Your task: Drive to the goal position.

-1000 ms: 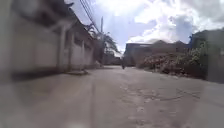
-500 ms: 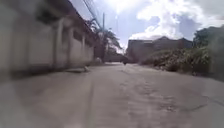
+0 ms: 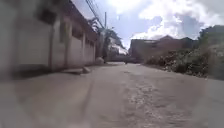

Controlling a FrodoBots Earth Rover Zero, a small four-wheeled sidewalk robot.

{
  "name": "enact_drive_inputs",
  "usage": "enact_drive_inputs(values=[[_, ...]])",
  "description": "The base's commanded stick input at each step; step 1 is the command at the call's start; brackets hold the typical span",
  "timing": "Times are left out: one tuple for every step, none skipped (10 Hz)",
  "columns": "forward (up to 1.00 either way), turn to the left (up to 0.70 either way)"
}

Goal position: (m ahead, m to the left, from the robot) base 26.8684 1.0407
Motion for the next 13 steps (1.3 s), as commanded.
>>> enact_drive_inputs(values=[[1.00,0.00],[1.00,0.00],[1.00,0.00],[1.00,0.00],[1.00,0.00],[1.00,0.00],[1.00,0.00],[1.00,0.00],[1.00,0.00],[1.00,0.00],[1.00,0.00],[1.00,0.00],[1.00,0.00]])
